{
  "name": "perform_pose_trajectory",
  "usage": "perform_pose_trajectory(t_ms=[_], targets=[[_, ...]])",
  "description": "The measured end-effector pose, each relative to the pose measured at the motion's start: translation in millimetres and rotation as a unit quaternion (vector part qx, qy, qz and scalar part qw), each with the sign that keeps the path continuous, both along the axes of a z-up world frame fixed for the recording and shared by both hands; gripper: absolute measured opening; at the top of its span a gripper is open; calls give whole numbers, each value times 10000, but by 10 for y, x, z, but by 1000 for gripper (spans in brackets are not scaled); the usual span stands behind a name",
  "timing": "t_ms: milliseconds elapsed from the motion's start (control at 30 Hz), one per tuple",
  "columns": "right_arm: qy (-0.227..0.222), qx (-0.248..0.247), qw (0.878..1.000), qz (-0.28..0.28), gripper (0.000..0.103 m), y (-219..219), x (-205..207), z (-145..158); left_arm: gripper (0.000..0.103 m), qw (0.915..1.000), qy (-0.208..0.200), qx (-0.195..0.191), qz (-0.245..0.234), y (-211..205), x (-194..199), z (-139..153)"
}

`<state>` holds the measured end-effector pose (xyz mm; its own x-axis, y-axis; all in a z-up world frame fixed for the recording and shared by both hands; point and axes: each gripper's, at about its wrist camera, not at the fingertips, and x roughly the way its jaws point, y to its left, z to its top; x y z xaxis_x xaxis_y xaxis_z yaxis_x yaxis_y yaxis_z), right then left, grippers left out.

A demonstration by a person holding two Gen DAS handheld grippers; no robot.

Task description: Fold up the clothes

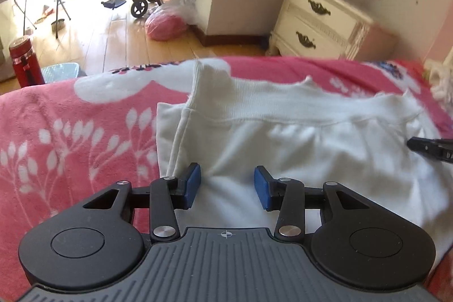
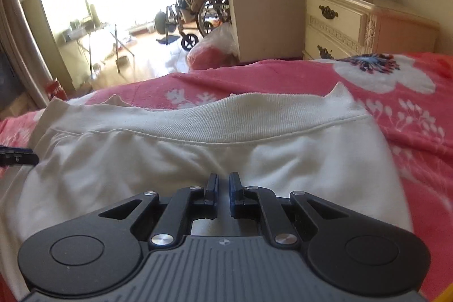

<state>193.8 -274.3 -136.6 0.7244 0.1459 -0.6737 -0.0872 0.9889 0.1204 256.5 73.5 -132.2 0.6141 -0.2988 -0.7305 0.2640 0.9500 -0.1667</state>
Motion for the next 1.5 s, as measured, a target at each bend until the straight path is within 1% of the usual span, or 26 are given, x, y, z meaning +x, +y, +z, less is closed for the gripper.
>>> perform_pose_trajectory(t_ms=[100, 167, 233, 333, 400, 467, 500, 533, 567, 633, 700, 767, 833, 867, 933, 1000, 1067, 1133, 1200, 1267, 1300, 1367, 1400, 1433, 1467, 1500], targets=[[-279, -121, 9995, -128, 8, -106, -2, 164, 43, 9999, -104, -80, -40, -16, 0, 65], [-393, -205, 9984, -363, 8, -225, 69, 218, 43, 9998, -157, -76, -33, -53, 45, 76], [-320, -243, 9966, -713, 8, -385, 229, 166, 45, 9999, -113, -81, 88, -88, 141, 15], [136, -62, 9954, -942, 8, -583, 429, -56, 45, 9996, -88, -84, 243, -128, 210, -35], [71, -55, 9956, -937, 8, -590, 423, -3, 47, 9996, -87, -72, 272, -133, 215, -27], [-178, -110, 9955, -926, 9, -591, 383, 119, 47, 9996, -76, -58, 250, -122, 207, 0], [-283, -50, 9948, -981, 15, -635, 380, 147, 49, 9997, -71, -50, 239, -116, 204, 13], [-224, 24, 9936, -1107, 20, -706, 428, 120, 49, 9997, -65, -43, 229, -111, 200, 27], [-165, 97, 9922, -1232, 20, -777, 477, 93, 49, 9997, -50, -12, 240, -100, 216, 10], [-35, 286, 9887, -1473, 20, -924, 567, 27, 49, 9996, -37, -69, 290, -89, 222, -9], [152, 772, 9832, -1649, 18, -1096, 603, -107, 49, 9994, -31, -97, 337, -95, 220, -4], [121, 1179, 9761, -1821, 19, -1195, 533, -27, 49, 9994, -31, -17, 341, -105, 189, 48], [-104, 1417, 9716, -1891, 20, -1249, 366, 117, 50, 9996, -60, 35, 262, -87, 127, 127], [-138, 1531, 9705, -1858, 20, -1275, 278, 173, 51, 9997, -77, -10, 225, -61, 90, 162], [-85, 1684, 9703, -1735, 20, -1303, 102, 260, 58, 9997, -72, -145, 161, -6, 14, 231], [16, 1743, 9727, -1532, 20, -1275, -61, 313, 62, 9995, 26, -279, 123, 19, -42, 256], [166, 1684, 9758, -1382, 20, -1198, -201, 272, 63, 9991, 138, -394, 81, 26, -89, 263], [334, 1573, 9774, -1374, 20, -1141, -292, 139, 63, 9988, 234, -437, 61, -2, -120, 228], [649, 1648, 9699, -1671, 18, -1165, -324, -58, 63, 9984, 335, -458, 55, -46, -138, 205], [633, 1997, 9599, -1865, 19, -1224, -387, -83, 63, 9980, 385, -490, -46, -96, -168, 234], [590, 1992, 9610, -1827, 20, -1209, -410, -26, 64, 9978, 388, -516, -114, -120, -193, 257], [422, 1923, 9669, -1620, 21, -1136, -463, 117, 69, 9973, 379, -571, -274, -172, -247, 305], [346, 1901, 9694, -1513, 25, -1101, -488, 184, 76, 9970, 369, -590, -331, -206, -285, 316], [301, 1898, 9712, -1407, 36, -1062, -507, 233, 83, 9965, 358, -633, -401, -235, -326, 325], [272, 1822, 9740, -1321, 41, -997, -531, 274, 86, 9960, 347, -675, -471, -264, -367, 334], [243, 1746, 9766, -1236, 49, -933, -554, 315, 92, 9954, 345, -710, -546, -299, -402, 337]])
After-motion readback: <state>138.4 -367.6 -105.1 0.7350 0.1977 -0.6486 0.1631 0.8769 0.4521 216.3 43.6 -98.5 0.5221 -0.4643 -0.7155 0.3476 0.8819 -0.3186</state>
